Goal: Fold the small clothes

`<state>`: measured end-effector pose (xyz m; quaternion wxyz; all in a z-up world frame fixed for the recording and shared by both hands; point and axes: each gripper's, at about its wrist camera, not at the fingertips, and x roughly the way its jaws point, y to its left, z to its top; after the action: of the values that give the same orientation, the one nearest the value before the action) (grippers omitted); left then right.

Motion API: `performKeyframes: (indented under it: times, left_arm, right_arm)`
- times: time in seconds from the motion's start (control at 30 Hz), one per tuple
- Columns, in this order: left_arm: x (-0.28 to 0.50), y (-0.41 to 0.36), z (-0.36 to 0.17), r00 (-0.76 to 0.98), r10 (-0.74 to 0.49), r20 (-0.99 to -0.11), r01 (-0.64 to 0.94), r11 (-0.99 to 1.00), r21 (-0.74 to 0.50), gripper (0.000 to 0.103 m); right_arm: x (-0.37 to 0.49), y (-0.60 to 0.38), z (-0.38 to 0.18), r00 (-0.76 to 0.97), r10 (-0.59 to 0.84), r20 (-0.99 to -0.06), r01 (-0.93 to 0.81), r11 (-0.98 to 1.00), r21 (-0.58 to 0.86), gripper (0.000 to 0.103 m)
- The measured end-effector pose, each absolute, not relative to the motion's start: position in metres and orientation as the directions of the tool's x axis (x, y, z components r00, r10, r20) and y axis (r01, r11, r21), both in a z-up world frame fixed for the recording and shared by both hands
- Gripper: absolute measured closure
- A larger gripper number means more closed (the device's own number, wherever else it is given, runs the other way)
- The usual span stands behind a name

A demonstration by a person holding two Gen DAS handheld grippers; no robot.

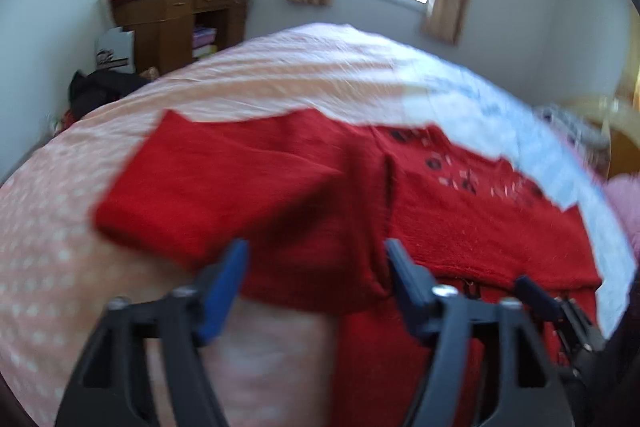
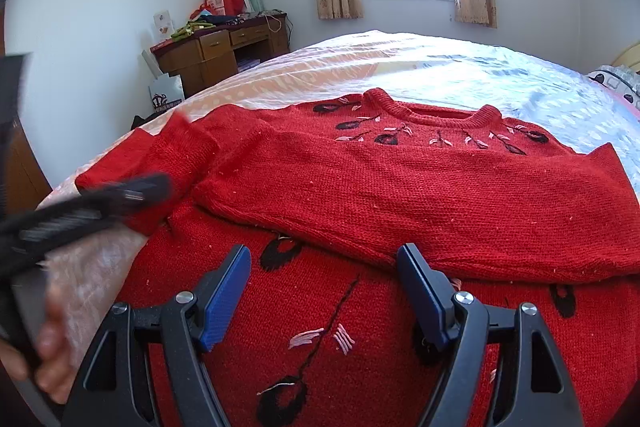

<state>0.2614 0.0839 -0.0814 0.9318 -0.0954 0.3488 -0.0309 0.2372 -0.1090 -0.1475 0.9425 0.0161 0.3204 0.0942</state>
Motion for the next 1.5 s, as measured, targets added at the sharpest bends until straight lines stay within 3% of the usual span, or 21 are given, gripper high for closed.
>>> performKeyframes:
  times: [0.27,0.4,0.6,0.8,0.83,0.97,1.1,1.27,1.5]
  left_arm:
    - [0.236,0.165,-0.082,0.779,0.146,-0.61,-0.253,0.963,-0.092,0.015]
    - [0.237,0.185,-0.101,0.767,0.096,-0.635,-0.298,0.929,-0.22,0.014]
    - [0.242,0.173,-0.104,0.761,0.089,-0.642,-0.272,0.943,-0.191,0.002]
    - [0.236,0.186,-0.104,0.792,0.026,-0.61,-0.238,0.933,-0.269,0.0]
    - [0.235,0.187,-0.104,0.796,0.02,-0.605,-0.235,0.931,-0.279,0.0]
    - [0.234,0.189,-0.104,0.803,0.011,-0.595,-0.229,0.929,-0.292,0.0]
    - [0.233,0.19,-0.105,0.809,0.002,-0.588,-0.223,0.926,-0.304,0.0]
    - [0.233,0.19,-0.105,0.806,0.009,-0.591,-0.226,0.929,-0.295,0.0]
    - [0.239,0.183,-0.104,0.784,0.054,-0.618,-0.247,0.941,-0.231,0.0]
  right_arm:
    - [0.249,-0.108,-0.129,0.73,0.226,-0.645,-0.175,0.974,0.144,0.023]
    - [0.253,-0.098,-0.098,0.734,0.348,-0.583,-0.201,0.932,0.303,0.023]
    - [0.276,-0.04,-0.096,0.689,0.335,-0.643,-0.259,0.942,0.214,0.023]
    - [0.289,-0.049,-0.122,0.676,0.315,-0.666,-0.157,0.945,0.288,0.023]
    - [0.292,-0.049,-0.127,0.677,0.304,-0.671,-0.151,0.949,0.277,0.027]
    - [0.296,-0.034,-0.131,0.68,0.272,-0.681,-0.201,0.962,0.184,0.07]
    - [0.29,-0.015,-0.126,0.708,0.203,-0.676,-0.235,0.971,0.046,0.09]
    - [0.277,-0.002,-0.087,0.76,0.233,-0.606,-0.298,0.954,-0.006,0.092]
    - [0.283,-0.019,-0.01,0.798,0.328,-0.506,-0.347,0.936,0.059,0.093]
